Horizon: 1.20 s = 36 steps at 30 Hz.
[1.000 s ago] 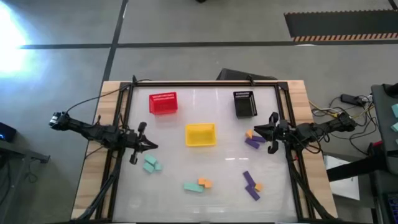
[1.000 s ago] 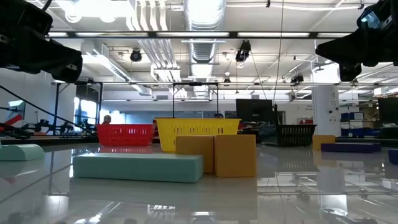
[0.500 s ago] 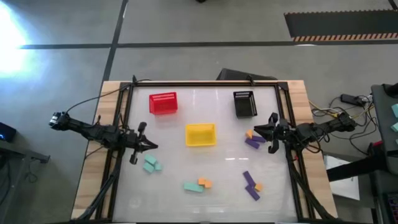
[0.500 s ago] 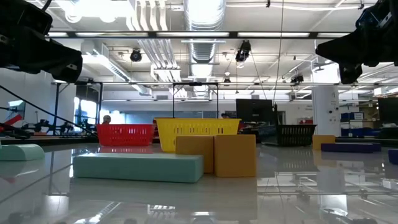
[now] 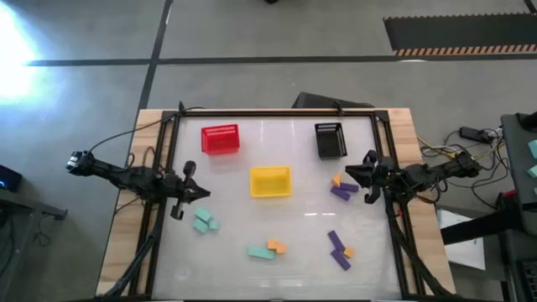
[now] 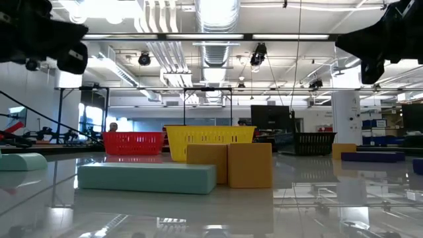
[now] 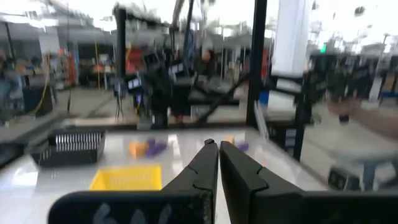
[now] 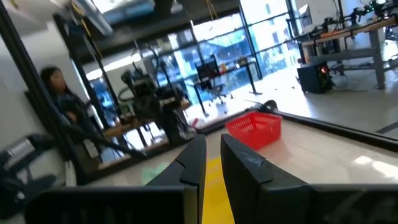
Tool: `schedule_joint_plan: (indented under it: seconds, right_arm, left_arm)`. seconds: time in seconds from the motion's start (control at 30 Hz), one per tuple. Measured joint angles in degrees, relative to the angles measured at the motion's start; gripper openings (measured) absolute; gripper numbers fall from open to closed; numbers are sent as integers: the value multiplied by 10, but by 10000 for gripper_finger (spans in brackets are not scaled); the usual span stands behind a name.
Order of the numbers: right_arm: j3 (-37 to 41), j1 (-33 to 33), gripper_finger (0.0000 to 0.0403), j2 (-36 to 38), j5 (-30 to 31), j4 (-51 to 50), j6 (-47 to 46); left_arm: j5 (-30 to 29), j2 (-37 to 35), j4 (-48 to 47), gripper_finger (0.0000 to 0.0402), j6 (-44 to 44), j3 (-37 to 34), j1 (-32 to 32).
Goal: Sort & place blocks by color
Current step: Put the violet block into the yellow bin
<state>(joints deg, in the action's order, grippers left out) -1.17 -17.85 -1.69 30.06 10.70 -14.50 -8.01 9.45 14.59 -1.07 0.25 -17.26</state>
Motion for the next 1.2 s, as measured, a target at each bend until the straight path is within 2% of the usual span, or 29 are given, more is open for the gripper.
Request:
schedule_joint_plan:
  seconds: [0.17, 0.27, 0.47, 0.57, 0.73, 1.0, 1.2]
  right_arm:
    - [0, 0, 38, -15, 0, 36, 8]
    - [0, 0, 38, -31, 17, 65, 15]
    - [0, 0, 38, -62, 72, 88, 7]
    - [-6, 0, 38, -73, 88, 89, -23]
    - [-27, 0, 38, -94, 91, 83, -49]
    - [-85, 0, 38, -163, 92, 72, -34]
    - [-132, 0, 38, -229, 114, 61, -25]
  left_arm:
    - [0, 0, 56, 3, 3, 0, 0]
    - [-10, 1, 105, 3, 45, 0, 0]
    - [-88, 1, 162, 3, 185, 0, 0]
    - [-140, 3, 194, 3, 212, 0, 0]
    - [-191, 2, 241, 3, 213, 0, 0]
    - [-194, 6, 239, 3, 150, 0, 0]
    - [-193, 6, 240, 3, 149, 3, 0]
